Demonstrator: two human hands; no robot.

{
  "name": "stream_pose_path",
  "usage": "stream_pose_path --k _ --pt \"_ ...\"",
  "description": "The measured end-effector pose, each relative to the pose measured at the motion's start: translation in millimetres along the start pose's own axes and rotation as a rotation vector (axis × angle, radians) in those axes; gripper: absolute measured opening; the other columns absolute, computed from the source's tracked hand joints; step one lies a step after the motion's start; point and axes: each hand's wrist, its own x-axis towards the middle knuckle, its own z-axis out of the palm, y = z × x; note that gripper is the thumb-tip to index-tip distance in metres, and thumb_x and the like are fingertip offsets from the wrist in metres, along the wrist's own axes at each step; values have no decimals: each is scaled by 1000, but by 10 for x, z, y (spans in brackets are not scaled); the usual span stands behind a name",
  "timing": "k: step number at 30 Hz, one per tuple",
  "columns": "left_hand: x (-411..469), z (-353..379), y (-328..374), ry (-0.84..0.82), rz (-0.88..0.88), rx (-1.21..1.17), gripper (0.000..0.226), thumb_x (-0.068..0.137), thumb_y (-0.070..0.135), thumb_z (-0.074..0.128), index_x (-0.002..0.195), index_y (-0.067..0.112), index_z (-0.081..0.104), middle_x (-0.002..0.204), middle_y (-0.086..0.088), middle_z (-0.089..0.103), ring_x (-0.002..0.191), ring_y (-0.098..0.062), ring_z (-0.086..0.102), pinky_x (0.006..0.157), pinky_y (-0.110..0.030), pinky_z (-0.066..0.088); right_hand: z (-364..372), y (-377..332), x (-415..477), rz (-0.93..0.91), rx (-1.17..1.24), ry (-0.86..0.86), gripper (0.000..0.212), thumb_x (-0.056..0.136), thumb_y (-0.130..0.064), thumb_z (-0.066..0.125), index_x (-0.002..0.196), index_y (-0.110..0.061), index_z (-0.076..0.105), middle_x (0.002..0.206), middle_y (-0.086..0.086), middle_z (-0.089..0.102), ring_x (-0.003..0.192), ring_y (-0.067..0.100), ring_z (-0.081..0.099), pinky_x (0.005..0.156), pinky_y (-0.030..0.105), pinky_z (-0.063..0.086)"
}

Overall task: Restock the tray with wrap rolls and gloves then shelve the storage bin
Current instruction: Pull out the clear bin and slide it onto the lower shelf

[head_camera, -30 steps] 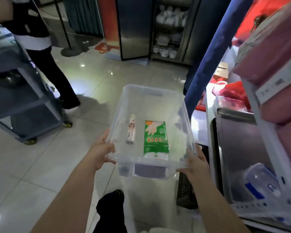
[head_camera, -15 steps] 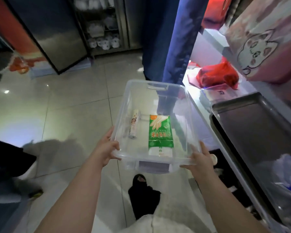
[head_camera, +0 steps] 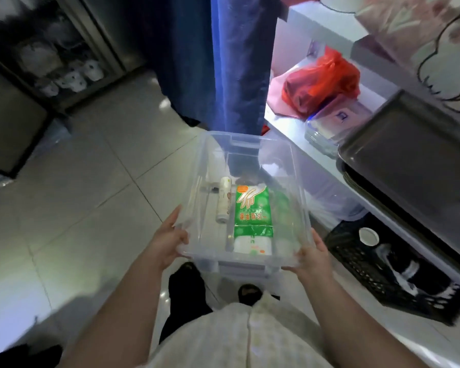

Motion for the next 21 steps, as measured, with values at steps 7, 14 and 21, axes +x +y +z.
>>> stream_pose_path --k 7,14,21 --pt "994 -532 437 -168 -105 219 91 81 -17 39 145 46 25 129 5 54 95 -18 59 77 -43 50 590 670 -150 -22 222 283 74 77 18 35 134 -27 51 116 10 61 81 27 58 74 47 54" --pt "1751 -347 911 -345 -134 419 96 72 -20 38 141 47 33 121 7 60 92 -19 59 67 -31 46 887 1056 -92 -13 420 470 65 84 14 41 132 -26 54 117 10 64 71 19 53 88 55 46" --pt "2348 305 1132 -440 -100 395 89 73 -17 39 129 51 46 125 4 60 94 -19 63 66 -32 50 939 668 562 -20 494 491 84 72 21 29 133 -32 51 127 8 59 81 25 52 89 58 47"
